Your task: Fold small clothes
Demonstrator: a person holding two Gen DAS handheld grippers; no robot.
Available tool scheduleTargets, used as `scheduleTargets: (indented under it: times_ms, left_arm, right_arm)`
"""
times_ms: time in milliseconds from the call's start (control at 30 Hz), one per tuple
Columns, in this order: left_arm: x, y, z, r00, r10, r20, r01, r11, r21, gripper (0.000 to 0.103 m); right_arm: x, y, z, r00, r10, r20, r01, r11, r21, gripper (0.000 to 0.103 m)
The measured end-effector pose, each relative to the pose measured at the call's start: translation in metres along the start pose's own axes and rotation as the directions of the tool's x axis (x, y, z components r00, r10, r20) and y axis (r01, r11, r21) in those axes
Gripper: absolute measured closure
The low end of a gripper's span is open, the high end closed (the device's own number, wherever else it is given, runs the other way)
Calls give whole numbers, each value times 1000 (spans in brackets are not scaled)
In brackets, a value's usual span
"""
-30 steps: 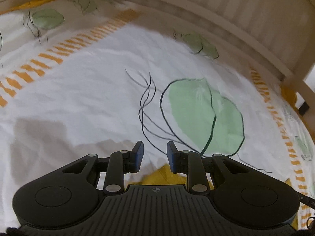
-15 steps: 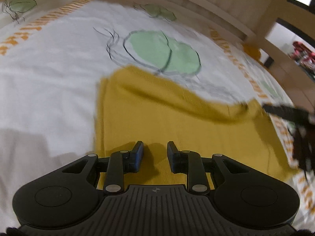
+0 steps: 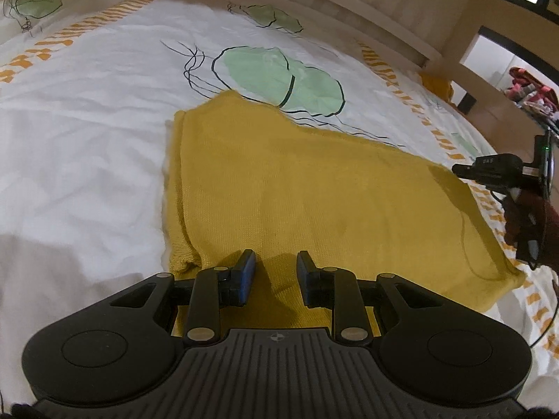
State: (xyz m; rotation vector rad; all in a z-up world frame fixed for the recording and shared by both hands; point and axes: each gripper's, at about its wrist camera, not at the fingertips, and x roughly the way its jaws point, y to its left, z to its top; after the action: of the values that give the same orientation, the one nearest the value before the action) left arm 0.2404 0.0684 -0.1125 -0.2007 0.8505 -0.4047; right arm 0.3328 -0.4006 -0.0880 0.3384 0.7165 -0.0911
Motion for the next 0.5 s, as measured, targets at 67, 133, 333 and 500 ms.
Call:
scheduleTargets:
  times_ms: [67, 133, 333, 500]
  left_arm:
    - [0, 0, 0, 1000, -1, -2, 1, 1000, -1, 78]
    - [-1, 1, 0, 1000, 0, -3, 0, 1000, -4, 78]
    - [-6, -6, -6, 1000, 16, -6, -16, 1000, 23, 78]
    - [-13, -5, -14, 1000, 16, -10, -16, 1000, 16, 78]
  right_arm:
    - [-6, -4, -2, 1000, 11, 7, -11, 1000, 13, 84]
    - [-16, -8, -3, 1000, 21, 22, -21, 1000, 16, 83]
    - [-57, -13, -23, 994, 103, 49, -102, 995, -5, 70]
    - [-94, -20, -58, 987, 155, 35, -155, 988, 5, 70]
